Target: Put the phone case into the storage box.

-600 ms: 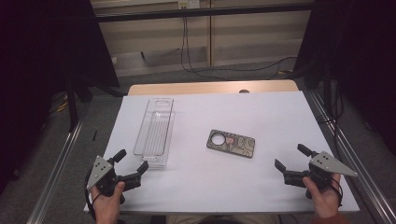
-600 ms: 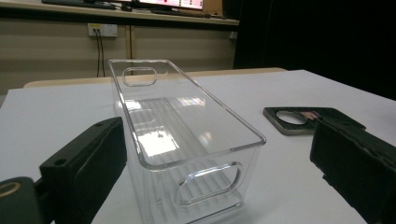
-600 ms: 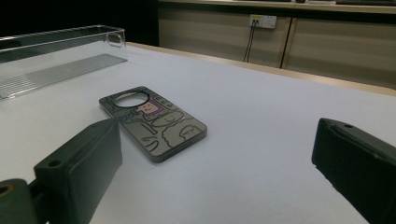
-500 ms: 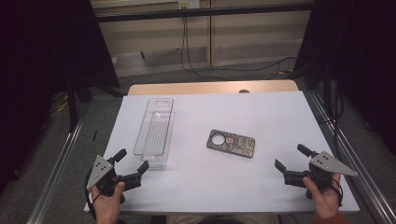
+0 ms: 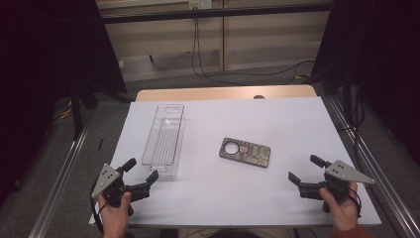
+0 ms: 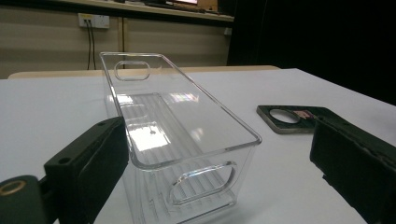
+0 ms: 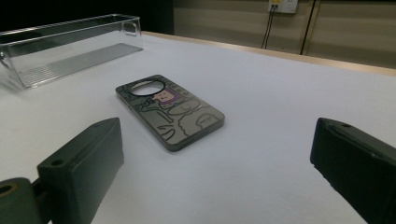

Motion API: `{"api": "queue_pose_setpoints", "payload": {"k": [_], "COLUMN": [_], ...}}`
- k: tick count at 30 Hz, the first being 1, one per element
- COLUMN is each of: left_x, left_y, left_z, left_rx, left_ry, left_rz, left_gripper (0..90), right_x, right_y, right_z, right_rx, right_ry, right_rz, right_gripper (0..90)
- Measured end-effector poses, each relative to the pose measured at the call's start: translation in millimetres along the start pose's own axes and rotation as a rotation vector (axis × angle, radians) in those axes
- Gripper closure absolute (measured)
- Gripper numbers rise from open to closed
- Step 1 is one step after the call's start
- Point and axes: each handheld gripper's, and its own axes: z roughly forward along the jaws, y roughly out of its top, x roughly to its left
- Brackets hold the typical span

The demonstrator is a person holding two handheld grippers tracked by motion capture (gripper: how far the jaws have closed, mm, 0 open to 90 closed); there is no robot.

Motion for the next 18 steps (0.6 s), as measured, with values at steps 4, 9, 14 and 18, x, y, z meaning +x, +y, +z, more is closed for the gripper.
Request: {"api": "queue_pose_setpoints", "payload": {"k": [4,9,14,18], "left_x": [-0.3,-1.2,-1.6,-2.7], "left_y": [0.0,0.9,0.6,0.7], "left_z": [-2.0,-5.2,-3.8,-3.7], "left_rx": [-0.001,-0.002,0.0,-0.008], "left_ry": [-0.003,-0.021,-0.027,-0.027], "left_rz": [0.006,0.025,0.022,0.014], "left_gripper": [4.0,3.8,3.8,3.8], "right_x": [2.0,6.5,10.0,13.3], "right_y": [0.2,-0.4,0.1,0.4], "right_z": [1.0,4.8,9.7,15.3], "right_rx": [0.018,0.043,0.061,0.086], "right_ry": [0.023,0.043,0.05,0.067], "right_rz": [0.001,-0.004,-0.004,-0.004], "right_gripper": [0.8,0.4,0.0,1.6]}}
